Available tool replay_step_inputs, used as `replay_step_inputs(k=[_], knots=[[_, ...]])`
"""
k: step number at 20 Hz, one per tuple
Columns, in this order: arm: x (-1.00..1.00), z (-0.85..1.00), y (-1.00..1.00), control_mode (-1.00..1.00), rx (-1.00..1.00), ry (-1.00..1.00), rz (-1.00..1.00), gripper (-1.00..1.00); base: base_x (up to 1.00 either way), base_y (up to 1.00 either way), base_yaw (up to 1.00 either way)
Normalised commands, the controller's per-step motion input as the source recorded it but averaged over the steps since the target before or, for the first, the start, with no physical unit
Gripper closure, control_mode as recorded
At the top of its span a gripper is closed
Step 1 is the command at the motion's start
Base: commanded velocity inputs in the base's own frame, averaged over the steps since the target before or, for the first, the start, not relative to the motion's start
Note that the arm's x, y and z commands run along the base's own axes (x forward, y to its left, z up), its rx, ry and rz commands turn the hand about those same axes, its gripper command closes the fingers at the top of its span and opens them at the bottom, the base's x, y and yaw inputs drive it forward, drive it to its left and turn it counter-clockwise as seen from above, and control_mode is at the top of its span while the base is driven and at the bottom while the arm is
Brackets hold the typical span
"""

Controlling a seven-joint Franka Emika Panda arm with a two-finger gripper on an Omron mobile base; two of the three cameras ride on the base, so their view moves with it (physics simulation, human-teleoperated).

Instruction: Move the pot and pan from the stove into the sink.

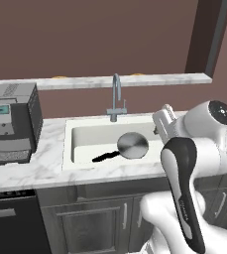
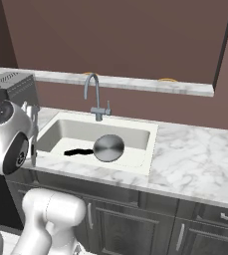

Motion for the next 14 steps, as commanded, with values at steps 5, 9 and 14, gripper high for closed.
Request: replay_step_inputs(k=[5, 9, 14], knots=[[0.00, 0.00, 0.00, 1.00, 0.00, 0.00, 0.00, -1.00, -0.91, -0.08, 0.00], [0.00, 0.00, 0.00, 1.00, 0.00, 0.00, 0.00, -1.00, -0.91, -0.05, 0.00], [0.00, 0.00, 0.00, 1.00, 0.00, 0.00, 0.00, -1.00, -0.57, -0.02, 0.00]])
